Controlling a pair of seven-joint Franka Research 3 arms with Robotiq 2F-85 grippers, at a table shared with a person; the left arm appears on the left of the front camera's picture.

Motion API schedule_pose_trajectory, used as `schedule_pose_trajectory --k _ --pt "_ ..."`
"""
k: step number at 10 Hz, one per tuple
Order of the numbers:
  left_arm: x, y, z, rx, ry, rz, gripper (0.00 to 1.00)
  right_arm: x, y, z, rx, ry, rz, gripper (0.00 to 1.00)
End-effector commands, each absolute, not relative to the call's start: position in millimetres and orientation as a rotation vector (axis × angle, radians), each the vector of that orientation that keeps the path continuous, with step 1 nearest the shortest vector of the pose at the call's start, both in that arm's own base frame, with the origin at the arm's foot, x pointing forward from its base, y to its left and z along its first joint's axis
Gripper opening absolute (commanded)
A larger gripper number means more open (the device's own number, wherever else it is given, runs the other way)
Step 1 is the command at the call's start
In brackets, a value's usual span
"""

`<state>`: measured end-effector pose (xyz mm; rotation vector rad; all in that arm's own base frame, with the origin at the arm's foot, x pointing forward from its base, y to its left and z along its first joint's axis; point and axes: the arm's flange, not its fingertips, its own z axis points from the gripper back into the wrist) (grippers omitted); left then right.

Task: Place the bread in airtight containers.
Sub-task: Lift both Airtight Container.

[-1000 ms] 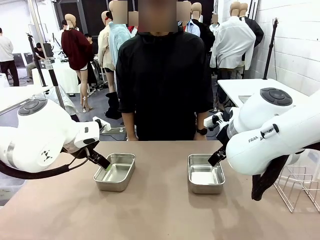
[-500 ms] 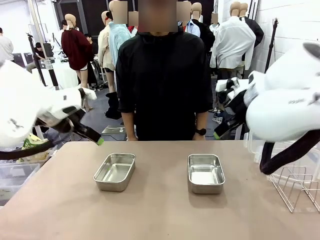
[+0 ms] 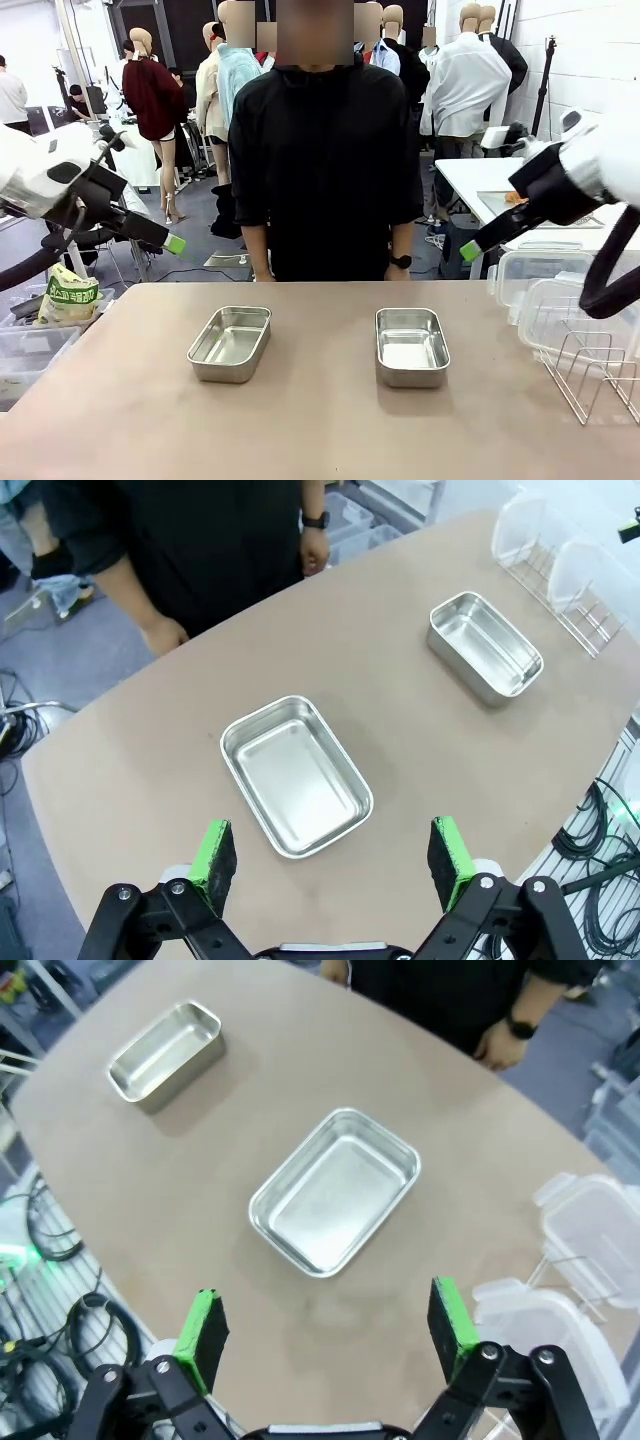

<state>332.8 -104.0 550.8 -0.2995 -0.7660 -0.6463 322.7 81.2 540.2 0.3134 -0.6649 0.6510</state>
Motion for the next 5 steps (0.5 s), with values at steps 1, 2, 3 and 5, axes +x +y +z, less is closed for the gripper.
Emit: schedule_pose_trajectory --k 1,2,3,5 --pt "317 -90 528 -0.29 -0.718 -0.63 1.0 276 61 498 0.342 -0.67 0.635 1.0" --pt "321 -85 521 -0.274 -0.671 -0.607 1.0 275 55 496 0.363 -0.691 0.622 1.0" --pt "324 -84 513 -0.29 -0.638 -0.598 1.0 274 55 497 0.366 -0.689 0.616 1.0" --pt "322 -85 510 -0.296 -0.627 -0.598 1.0 273 55 494 0.371 -0.685 0.608 1.0"
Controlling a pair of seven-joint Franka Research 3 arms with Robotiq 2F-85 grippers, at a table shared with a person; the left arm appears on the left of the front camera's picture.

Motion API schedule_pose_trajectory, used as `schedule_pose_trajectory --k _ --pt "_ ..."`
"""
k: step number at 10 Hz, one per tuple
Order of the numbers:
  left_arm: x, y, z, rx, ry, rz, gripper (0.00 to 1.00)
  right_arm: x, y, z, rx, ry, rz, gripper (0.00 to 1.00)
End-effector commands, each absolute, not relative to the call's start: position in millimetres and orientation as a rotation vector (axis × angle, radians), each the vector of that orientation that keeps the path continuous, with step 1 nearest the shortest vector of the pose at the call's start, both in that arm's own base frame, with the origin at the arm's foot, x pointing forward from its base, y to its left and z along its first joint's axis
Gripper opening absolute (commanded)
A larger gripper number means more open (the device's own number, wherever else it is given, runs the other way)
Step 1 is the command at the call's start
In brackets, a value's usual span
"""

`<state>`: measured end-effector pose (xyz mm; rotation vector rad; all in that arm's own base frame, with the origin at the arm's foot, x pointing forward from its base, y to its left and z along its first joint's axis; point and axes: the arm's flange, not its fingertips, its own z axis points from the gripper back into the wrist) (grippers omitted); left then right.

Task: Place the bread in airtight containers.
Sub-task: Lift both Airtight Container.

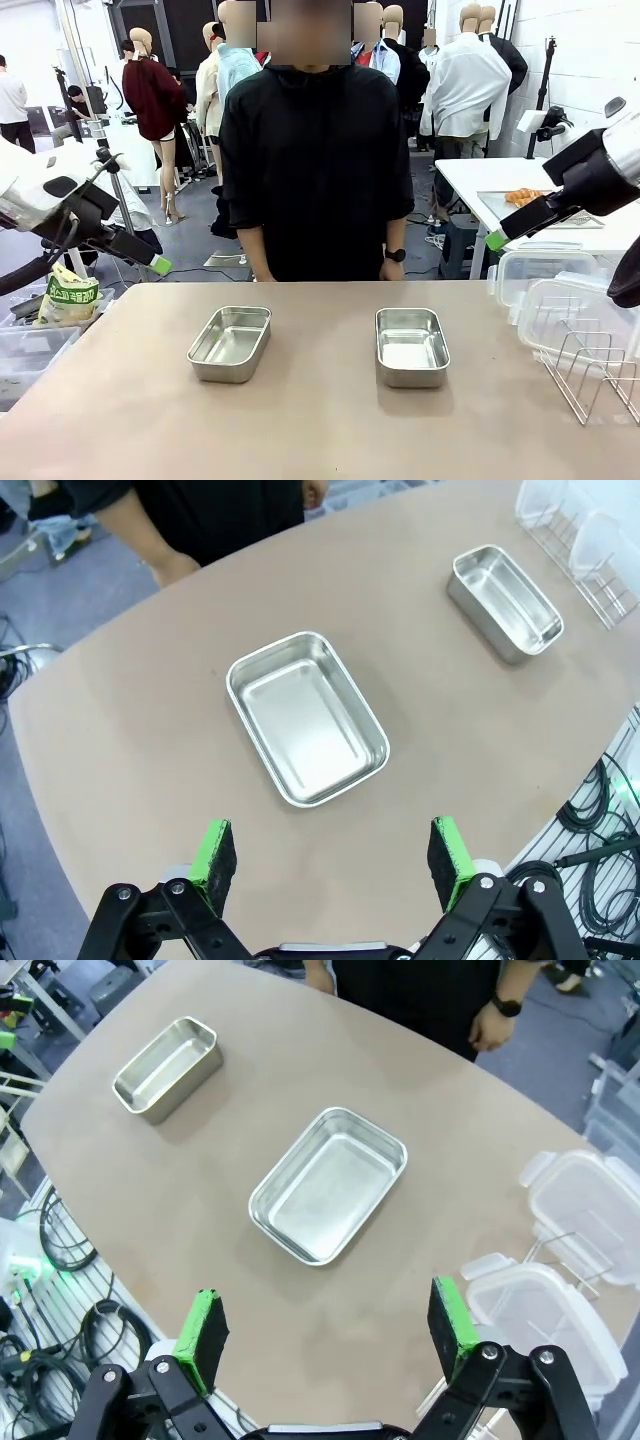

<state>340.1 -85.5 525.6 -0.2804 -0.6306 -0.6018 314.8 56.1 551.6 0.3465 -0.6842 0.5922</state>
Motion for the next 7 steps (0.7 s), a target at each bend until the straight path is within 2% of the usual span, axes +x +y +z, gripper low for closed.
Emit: schedule_pose_trajectory --k 1,7 --pt "324 -84 505 -0.286 -0.599 -0.592 1.0 279 55 492 0.383 -0.676 0.602 1.0" --pt "323 -84 505 -0.307 -0.609 -0.606 1.0 288 59 490 0.377 -0.661 0.606 1.0"
